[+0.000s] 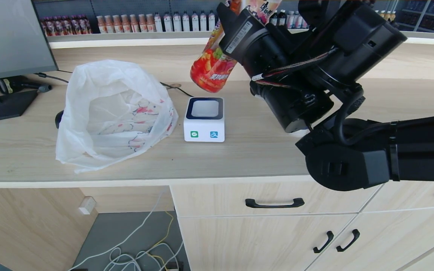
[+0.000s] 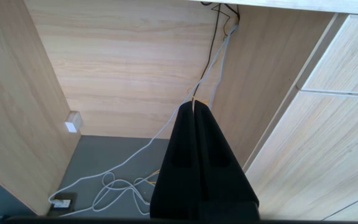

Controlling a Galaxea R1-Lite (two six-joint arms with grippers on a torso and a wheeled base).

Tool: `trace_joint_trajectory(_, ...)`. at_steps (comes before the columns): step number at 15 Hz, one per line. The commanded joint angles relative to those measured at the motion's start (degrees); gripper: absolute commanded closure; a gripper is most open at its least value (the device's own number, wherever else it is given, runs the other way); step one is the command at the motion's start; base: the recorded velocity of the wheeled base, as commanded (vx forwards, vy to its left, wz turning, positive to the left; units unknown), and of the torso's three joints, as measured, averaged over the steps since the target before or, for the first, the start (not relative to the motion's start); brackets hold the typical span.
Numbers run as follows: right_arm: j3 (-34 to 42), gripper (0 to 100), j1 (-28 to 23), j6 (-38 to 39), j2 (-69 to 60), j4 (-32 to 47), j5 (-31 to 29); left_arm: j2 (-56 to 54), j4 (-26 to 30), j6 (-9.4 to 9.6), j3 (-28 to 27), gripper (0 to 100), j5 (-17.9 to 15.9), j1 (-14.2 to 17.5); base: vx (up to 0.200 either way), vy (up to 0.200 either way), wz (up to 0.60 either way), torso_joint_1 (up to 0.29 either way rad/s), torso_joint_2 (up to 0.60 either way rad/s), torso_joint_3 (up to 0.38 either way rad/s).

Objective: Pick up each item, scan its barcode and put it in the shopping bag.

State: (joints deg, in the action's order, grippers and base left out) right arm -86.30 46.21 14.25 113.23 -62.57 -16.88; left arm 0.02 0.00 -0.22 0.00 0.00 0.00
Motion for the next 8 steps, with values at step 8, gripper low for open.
trace_joint_trajectory(8,1.04,100,-1.74,0.34,-0.81,-0.09,0.45,-0.02,0.00,-0.13,0.00,100,0.00,0.00,0.000,0.200,0.00,0.004,0.00,0.003)
